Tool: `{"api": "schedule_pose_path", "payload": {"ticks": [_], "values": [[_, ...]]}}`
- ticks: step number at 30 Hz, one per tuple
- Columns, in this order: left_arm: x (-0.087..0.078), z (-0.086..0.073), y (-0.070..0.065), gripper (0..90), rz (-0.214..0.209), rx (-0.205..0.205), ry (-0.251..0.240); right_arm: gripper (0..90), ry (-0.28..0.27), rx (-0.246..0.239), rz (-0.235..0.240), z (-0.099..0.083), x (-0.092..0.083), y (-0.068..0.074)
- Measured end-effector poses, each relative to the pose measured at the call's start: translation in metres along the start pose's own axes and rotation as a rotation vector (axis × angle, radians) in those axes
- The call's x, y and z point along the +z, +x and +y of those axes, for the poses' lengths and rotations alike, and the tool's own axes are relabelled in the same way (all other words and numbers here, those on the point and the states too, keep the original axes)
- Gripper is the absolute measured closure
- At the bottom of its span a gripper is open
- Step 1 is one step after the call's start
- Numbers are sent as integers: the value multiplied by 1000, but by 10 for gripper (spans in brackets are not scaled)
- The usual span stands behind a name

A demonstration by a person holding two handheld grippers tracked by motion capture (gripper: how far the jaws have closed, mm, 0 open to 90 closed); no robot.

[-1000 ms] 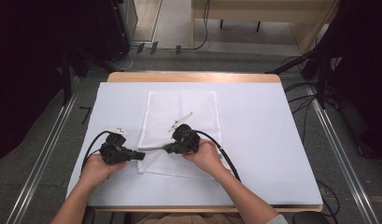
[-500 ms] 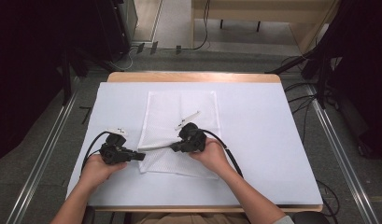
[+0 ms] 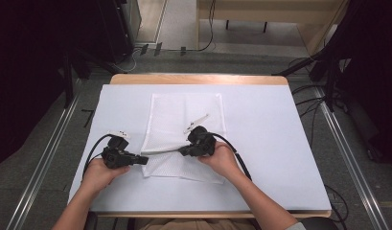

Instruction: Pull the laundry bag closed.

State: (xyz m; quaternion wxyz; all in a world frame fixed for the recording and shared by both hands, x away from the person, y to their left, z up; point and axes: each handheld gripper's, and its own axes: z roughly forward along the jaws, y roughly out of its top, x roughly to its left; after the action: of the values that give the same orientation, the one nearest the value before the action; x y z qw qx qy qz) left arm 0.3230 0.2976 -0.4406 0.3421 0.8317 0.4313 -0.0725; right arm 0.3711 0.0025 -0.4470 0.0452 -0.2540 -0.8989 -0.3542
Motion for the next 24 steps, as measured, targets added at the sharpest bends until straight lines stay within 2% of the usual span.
{"api": "schedule_pose_path", "payload": {"ticks": [9, 12, 16, 24], "values": [[-1, -1, 0, 881, -4, 4, -3, 880, -8, 11, -7, -8, -7, -7], [-1, -1, 1, 881, -4, 4, -4, 880, -8, 36, -21, -14, -11, -12], [-2, -1, 1, 880, -5, 3, -7, 880, -12, 45, -19, -18, -14, -15], [-3, -2, 1, 880, -1, 1, -4, 880, 0, 44, -24, -20, -15, -15]]}}
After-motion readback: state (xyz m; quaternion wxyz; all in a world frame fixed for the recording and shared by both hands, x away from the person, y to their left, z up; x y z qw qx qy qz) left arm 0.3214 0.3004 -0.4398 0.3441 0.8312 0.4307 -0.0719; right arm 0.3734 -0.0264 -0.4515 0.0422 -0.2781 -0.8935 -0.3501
